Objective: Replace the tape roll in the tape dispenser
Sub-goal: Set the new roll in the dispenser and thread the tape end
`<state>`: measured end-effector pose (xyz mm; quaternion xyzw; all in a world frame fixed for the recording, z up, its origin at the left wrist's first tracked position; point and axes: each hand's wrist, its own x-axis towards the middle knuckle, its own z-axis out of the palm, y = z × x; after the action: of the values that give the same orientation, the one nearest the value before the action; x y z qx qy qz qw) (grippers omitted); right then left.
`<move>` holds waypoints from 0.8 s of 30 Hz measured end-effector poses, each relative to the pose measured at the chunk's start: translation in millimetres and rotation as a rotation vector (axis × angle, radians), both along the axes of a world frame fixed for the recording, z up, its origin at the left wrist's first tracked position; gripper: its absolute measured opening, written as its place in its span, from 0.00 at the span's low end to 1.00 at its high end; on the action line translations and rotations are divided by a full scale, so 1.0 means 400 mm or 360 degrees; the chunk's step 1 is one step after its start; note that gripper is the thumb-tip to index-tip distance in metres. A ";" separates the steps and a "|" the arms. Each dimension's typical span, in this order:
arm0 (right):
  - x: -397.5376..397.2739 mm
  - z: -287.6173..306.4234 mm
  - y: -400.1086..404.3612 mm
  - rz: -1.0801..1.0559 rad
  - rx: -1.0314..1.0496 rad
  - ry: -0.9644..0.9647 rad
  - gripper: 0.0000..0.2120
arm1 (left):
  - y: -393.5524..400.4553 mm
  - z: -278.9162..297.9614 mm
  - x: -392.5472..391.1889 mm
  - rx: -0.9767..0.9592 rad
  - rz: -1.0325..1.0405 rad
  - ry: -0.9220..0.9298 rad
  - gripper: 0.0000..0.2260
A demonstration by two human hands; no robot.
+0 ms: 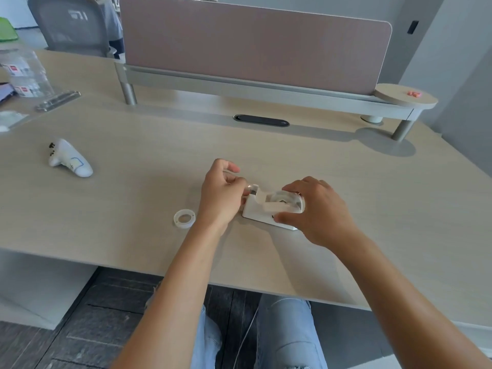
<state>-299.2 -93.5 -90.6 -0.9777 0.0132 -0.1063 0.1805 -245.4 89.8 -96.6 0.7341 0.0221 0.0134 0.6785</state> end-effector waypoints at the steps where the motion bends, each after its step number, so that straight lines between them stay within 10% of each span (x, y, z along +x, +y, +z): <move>1: -0.001 0.001 -0.003 -0.0001 -0.0005 0.0004 0.27 | 0.001 -0.001 0.002 -0.0029 0.0005 -0.0009 0.10; 19: -0.026 -0.003 -0.027 -0.0049 0.0038 0.0040 0.32 | -0.010 -0.058 -0.002 -0.0548 0.0237 0.0067 0.09; 24: -0.008 0.000 -0.010 -0.0105 0.0705 -0.0037 0.27 | -0.005 -0.066 -0.005 -0.0590 0.0251 0.0181 0.09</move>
<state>-302.5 -97.5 -90.4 -0.9119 0.0660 -0.1180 0.3876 -247.6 87.6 -123.1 0.5923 0.1198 0.0208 0.7965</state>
